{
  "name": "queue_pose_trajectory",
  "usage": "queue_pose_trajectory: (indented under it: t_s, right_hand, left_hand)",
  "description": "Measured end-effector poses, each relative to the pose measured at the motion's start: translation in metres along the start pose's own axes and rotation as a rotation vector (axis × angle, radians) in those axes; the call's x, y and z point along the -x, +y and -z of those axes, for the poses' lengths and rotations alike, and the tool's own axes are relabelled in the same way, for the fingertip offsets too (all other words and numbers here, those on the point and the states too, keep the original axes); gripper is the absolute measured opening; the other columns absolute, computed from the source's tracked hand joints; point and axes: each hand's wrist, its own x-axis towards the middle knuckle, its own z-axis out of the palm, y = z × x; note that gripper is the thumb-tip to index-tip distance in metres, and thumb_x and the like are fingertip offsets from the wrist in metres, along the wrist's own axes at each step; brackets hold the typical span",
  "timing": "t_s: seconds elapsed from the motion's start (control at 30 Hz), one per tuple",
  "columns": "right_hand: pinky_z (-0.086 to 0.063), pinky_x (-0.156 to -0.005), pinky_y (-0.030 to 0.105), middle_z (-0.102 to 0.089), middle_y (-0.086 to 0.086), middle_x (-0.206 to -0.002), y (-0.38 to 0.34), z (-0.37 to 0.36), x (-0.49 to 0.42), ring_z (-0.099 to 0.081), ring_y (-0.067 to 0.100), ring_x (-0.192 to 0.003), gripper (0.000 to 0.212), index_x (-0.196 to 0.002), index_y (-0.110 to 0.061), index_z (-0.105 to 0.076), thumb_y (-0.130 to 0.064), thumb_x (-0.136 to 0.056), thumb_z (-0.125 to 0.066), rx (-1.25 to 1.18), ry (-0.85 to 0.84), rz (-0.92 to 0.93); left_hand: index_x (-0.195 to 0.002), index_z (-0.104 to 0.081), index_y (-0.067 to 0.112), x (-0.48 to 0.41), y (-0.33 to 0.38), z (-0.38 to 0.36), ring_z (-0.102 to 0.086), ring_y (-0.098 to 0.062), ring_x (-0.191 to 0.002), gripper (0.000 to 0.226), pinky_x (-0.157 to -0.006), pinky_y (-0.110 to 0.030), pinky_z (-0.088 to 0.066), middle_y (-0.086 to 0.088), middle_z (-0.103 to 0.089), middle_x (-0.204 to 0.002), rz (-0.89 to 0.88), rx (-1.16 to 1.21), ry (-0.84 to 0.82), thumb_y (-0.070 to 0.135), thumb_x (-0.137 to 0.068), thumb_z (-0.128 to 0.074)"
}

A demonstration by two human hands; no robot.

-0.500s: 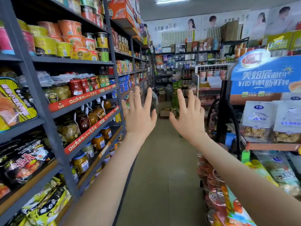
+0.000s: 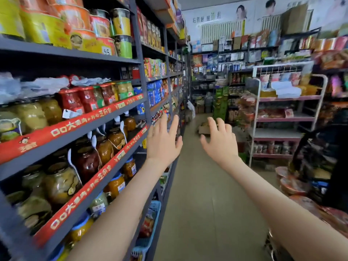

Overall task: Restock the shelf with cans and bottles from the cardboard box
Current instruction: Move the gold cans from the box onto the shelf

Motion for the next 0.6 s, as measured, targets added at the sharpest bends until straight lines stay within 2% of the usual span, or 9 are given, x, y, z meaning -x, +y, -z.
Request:
queue_pose_trajectory:
  t_s: [0.23, 0.47, 0.6]
  right_hand:
    - [-0.04, -0.098, 0.045, -0.033, 0.013, -0.147, 0.023, -0.11, -0.133, -0.035, 0.034, -0.128, 0.062, -0.148, -0.016, -0.027, -0.037, -0.094, -0.049, 0.04, -0.069, -0.036]
    - [-0.038, -0.101, 0.043, -0.034, 0.012, -0.146, 0.084, -0.252, -0.261, -0.033, 0.031, -0.131, 0.062, -0.147, -0.017, -0.026, -0.037, -0.094, -0.05, 0.055, -0.127, -0.072]
    - [-0.038, -0.1, 0.042, -0.035, 0.011, -0.144, 0.126, -0.332, -0.353, -0.034, 0.03, -0.13, 0.062, -0.147, -0.017, -0.025, -0.036, -0.094, -0.05, 0.047, -0.149, -0.078]
  left_hand:
    - [-0.151, -0.023, 0.017, -0.13, -0.04, -0.131, -0.033, -0.038, -0.136, 0.064, -0.109, -0.051, -0.032, -0.021, -0.026, -0.153, -0.017, 0.101, -0.056, 0.04, -0.095, -0.045]
    - [-0.15, -0.028, 0.014, -0.244, -0.057, -0.295, -0.037, -0.04, -0.134, 0.064, -0.107, -0.05, -0.035, -0.024, -0.03, -0.15, -0.029, 0.172, -0.073, 0.037, -0.094, -0.05]
    - [-0.151, -0.025, 0.016, -0.335, -0.063, -0.39, -0.032, -0.039, -0.137, 0.063, -0.11, -0.048, -0.029, -0.022, -0.027, -0.152, -0.039, 0.171, -0.111, 0.038, -0.096, -0.046]
